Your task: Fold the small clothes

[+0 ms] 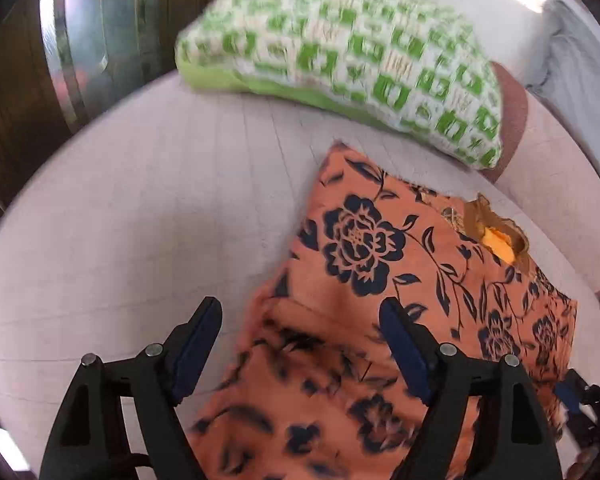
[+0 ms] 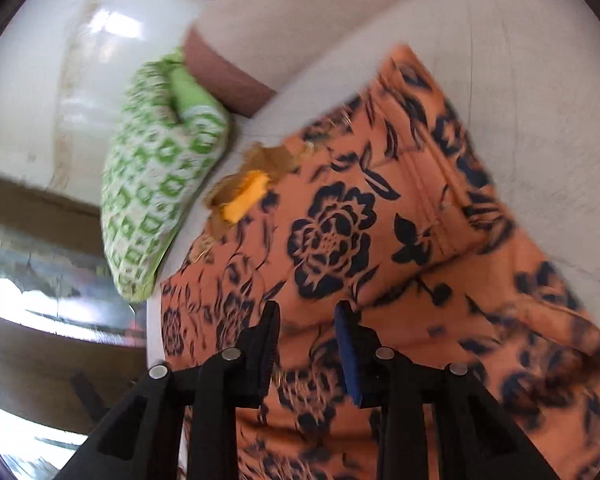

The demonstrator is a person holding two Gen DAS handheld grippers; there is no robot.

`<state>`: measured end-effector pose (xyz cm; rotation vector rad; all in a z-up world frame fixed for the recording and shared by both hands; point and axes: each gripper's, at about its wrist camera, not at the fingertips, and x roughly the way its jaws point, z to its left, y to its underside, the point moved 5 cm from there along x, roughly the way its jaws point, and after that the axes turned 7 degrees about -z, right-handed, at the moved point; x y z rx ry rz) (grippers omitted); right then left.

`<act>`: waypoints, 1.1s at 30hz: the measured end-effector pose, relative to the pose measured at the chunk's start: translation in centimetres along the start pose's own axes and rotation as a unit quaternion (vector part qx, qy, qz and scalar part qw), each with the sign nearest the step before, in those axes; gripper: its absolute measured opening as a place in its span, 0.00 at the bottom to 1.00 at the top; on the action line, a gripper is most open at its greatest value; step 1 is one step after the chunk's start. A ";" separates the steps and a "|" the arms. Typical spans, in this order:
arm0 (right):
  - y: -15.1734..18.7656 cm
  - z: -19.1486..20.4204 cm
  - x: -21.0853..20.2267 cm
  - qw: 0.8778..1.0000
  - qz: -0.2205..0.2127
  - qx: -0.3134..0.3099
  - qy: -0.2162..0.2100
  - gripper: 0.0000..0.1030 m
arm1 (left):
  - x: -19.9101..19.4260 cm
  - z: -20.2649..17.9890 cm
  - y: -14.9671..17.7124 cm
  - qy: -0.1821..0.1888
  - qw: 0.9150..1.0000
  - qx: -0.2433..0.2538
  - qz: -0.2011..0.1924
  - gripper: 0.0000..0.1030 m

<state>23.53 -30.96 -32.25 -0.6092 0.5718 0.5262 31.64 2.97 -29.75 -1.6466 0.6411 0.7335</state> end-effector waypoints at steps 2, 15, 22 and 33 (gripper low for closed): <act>0.7 0.3 -2.4 0.999 -0.010 -0.036 0.009 0.31 | -1.8 1.5 1.4 -0.001 1.000 0.004 0.000 0.79; 6.0 -10.6 -17.8 0.999 -0.007 -0.037 -0.010 0.73 | -7.7 13.3 10.7 0.093 0.990 -0.070 0.077 0.69; 8.3 -14.6 -19.0 0.997 0.062 -0.020 -0.044 0.73 | -7.8 11.7 13.3 0.140 0.981 -0.024 0.130 0.36; 11.6 -15.7 -16.2 0.993 0.089 0.005 -0.074 0.73 | -7.5 10.5 10.7 0.112 0.988 -0.013 0.101 0.76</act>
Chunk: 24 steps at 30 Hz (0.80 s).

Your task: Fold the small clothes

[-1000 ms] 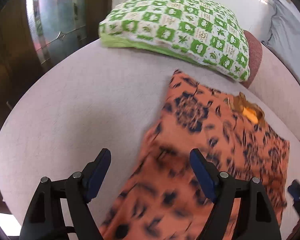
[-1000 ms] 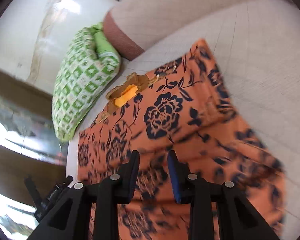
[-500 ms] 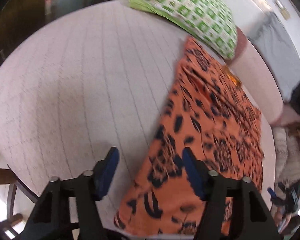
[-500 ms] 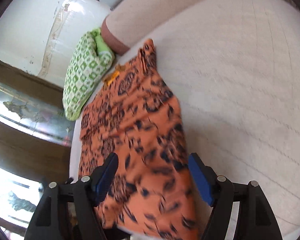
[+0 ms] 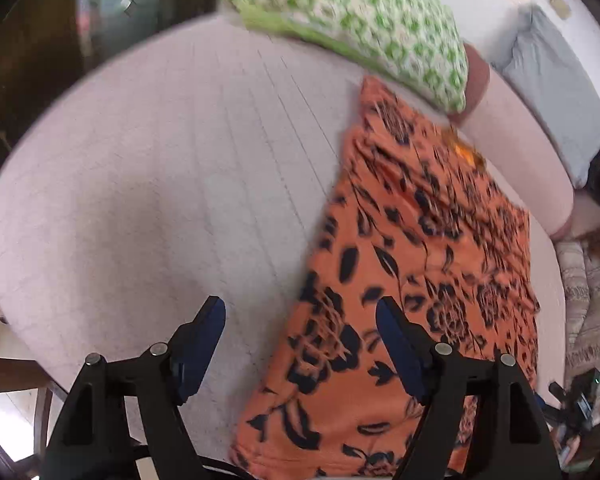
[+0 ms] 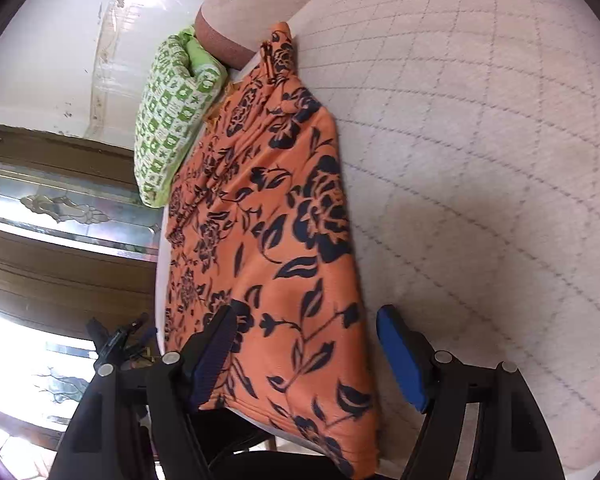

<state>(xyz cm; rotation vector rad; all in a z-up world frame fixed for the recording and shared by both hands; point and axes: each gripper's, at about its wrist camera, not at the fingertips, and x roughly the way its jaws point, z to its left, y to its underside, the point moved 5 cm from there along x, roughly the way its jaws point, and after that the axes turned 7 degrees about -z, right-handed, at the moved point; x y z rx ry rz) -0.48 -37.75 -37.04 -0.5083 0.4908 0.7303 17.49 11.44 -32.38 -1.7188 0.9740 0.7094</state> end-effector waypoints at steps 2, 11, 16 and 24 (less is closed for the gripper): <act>0.8 0.5 0.7 1.000 0.020 0.002 -0.018 0.73 | 1.1 -0.7 0.7 0.002 1.000 0.015 0.026 0.75; 2.5 0.5 1.3 0.998 0.049 -0.022 -0.023 0.73 | 1.9 -2.4 2.8 -0.028 0.994 0.096 0.053 0.29; 3.4 2.8 1.9 0.992 0.047 -0.099 0.062 0.40 | 2.4 -2.6 2.7 -0.033 0.993 0.087 0.070 0.30; 3.3 5.0 3.8 0.989 0.058 -0.122 0.054 0.06 | 1.9 -2.6 3.2 -0.021 0.990 0.109 0.086 0.06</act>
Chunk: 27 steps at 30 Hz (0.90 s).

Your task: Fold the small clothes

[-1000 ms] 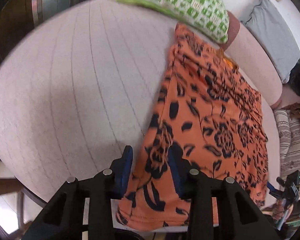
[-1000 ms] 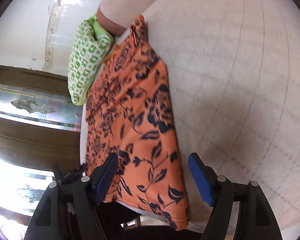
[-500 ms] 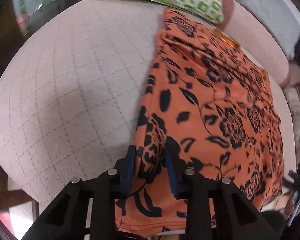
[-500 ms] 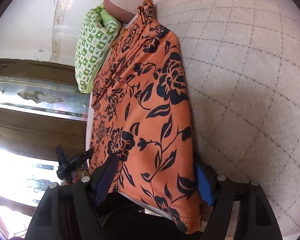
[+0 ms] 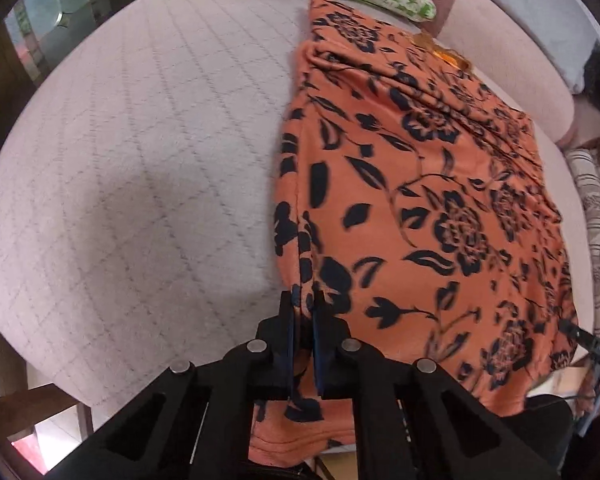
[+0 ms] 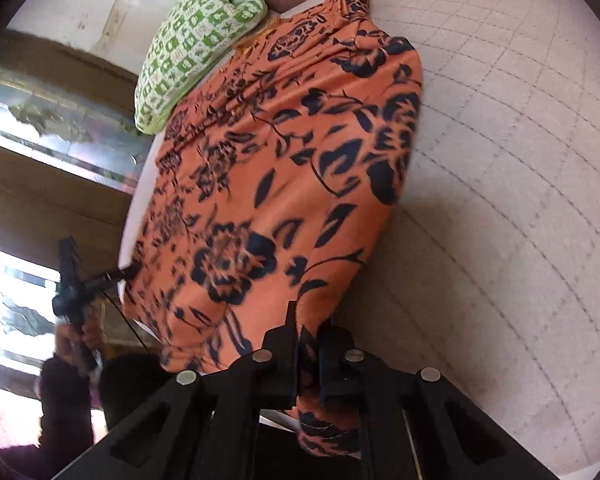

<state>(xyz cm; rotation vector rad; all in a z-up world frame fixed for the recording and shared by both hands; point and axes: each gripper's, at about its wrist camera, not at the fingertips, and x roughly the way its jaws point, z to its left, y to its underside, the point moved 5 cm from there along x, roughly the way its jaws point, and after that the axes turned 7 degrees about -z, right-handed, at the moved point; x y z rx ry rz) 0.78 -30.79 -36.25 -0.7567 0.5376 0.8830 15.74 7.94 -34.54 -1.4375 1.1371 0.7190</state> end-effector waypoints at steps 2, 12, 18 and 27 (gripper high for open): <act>-1.0 1.1 -0.6 1.000 -0.014 -0.013 -0.014 0.06 | -0.1 -0.7 -0.5 0.011 1.000 0.007 0.003 0.06; -12.9 4.8 -5.4 0.986 -0.132 0.008 -0.098 0.06 | -4.8 -3.1 -13.1 0.168 0.979 -0.070 -0.093 0.06; -24.4 2.3 -3.7 0.974 -0.198 0.067 -0.085 0.06 | -0.1 -3.5 -25.0 0.156 0.977 -0.099 -0.105 0.06; -31.8 -8.0 6.4 0.957 -0.199 0.210 -0.011 0.14 | 9.8 -0.9 -29.3 0.095 0.964 -0.208 -0.135 0.17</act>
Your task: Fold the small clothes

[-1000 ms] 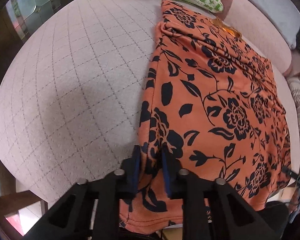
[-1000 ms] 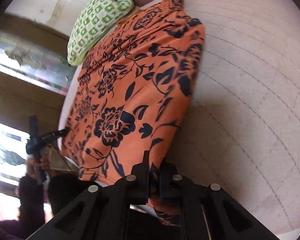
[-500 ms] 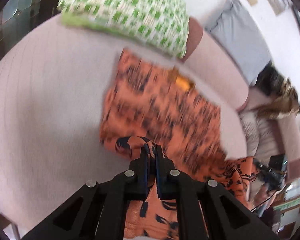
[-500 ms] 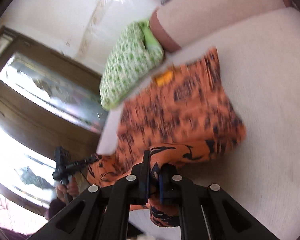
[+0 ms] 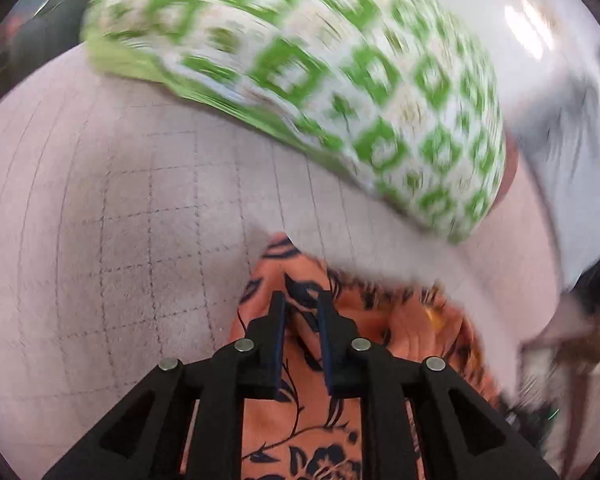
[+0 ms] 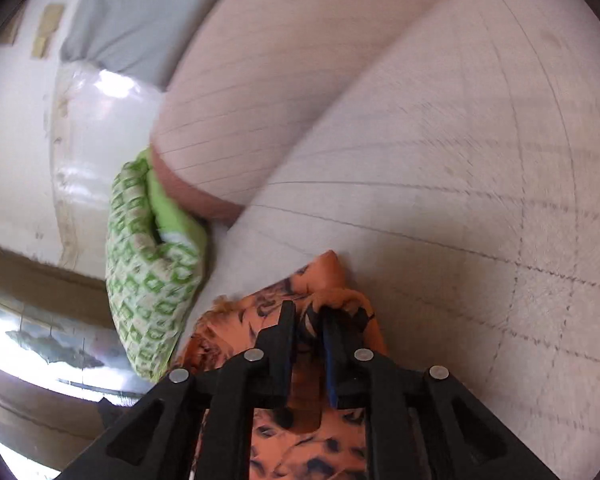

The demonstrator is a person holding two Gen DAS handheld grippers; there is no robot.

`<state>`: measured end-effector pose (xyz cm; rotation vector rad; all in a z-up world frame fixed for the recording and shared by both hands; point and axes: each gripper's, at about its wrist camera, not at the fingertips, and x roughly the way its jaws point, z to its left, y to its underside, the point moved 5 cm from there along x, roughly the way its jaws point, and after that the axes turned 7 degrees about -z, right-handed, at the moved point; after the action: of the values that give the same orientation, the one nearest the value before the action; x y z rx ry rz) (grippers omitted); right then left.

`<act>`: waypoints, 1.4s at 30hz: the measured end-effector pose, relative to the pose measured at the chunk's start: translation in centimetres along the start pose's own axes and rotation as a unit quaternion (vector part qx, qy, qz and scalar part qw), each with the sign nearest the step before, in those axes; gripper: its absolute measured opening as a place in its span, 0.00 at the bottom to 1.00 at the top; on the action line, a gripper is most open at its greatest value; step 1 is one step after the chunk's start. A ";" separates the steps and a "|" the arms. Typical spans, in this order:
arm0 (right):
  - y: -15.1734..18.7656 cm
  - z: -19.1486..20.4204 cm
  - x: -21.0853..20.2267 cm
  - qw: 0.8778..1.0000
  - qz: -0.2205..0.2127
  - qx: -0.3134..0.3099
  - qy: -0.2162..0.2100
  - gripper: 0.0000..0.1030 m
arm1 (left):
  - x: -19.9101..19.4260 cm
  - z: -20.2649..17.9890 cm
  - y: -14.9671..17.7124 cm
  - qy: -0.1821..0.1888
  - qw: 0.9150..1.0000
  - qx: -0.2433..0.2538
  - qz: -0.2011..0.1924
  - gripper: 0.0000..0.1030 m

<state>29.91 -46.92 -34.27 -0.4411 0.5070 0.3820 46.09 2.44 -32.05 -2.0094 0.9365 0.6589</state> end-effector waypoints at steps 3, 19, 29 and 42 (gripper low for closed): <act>-0.4 -0.3 -1.7 0.999 -0.034 -0.012 -0.015 0.18 | -3.8 1.0 0.6 -0.012 0.997 -0.008 -0.070 0.33; 11.0 9.0 4.2 0.931 0.086 -0.334 0.117 0.37 | -4.8 -0.3 12.1 -0.086 0.995 0.044 -0.039 0.42; 9.2 22.2 10.2 0.925 0.021 -0.377 0.050 0.40 | -4.7 1.9 10.5 -0.024 1.000 0.005 -0.005 0.42; 21.5 30.2 20.3 0.903 0.095 -0.418 0.014 0.41 | -5.8 2.7 11.5 -0.001 1.000 0.018 0.018 0.38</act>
<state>47.99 -9.26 -28.05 -1.2365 0.3949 0.7862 33.17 2.33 -34.51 -1.9638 0.9784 0.6598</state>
